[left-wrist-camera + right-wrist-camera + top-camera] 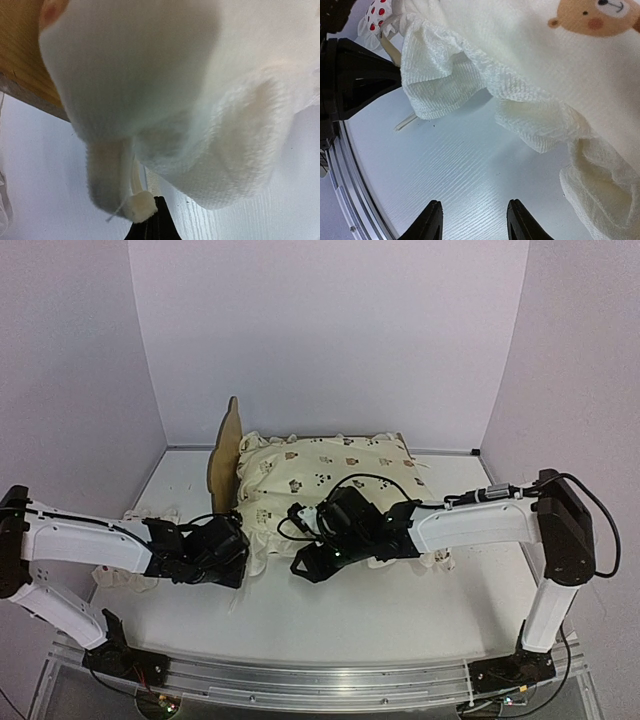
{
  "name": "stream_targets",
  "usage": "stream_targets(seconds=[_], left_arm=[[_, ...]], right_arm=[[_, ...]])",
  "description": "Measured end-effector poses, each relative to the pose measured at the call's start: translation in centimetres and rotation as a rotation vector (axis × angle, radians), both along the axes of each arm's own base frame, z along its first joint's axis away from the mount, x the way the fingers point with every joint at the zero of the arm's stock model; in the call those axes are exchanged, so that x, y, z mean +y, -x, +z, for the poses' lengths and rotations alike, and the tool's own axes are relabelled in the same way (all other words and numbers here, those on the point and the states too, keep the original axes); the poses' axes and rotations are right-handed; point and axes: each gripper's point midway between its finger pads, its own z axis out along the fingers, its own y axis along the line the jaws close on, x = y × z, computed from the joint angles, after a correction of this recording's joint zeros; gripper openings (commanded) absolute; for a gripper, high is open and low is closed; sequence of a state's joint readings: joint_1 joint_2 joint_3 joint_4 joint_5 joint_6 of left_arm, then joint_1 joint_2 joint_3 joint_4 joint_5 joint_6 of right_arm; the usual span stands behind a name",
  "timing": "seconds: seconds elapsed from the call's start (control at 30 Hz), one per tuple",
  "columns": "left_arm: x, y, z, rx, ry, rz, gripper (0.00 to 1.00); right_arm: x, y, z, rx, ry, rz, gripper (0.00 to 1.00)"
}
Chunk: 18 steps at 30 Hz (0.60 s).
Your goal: Set up the pet bed
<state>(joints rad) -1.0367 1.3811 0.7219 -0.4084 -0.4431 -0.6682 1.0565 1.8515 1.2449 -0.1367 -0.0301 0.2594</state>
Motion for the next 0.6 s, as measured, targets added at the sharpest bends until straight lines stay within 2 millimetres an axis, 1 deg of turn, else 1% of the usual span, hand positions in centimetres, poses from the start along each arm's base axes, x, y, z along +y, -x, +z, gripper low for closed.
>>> stream_targets(seconds=[0.23, 0.33, 0.43, 0.6], left_arm=[[-1.9, -0.1, 4.5, 0.002, 0.083, -0.035, 0.00], [-2.5, 0.0, 6.0, 0.016, 0.105, -0.040, 0.01], [-2.2, 0.4, 6.3, 0.037, 0.108, -0.035, 0.02], [-1.2, 1.0, 5.3, 0.072, 0.082, -0.009, 0.05]], right_arm=[[0.1, 0.6, 0.3, 0.024, -0.017, 0.020, 0.46], [0.1, 1.1, 0.9, 0.035, -0.032, 0.033, 0.46], [0.3, 1.3, 1.2, 0.046, -0.044, 0.040, 0.46], [0.4, 1.6, 1.2, 0.062, -0.048, 0.044, 0.46]])
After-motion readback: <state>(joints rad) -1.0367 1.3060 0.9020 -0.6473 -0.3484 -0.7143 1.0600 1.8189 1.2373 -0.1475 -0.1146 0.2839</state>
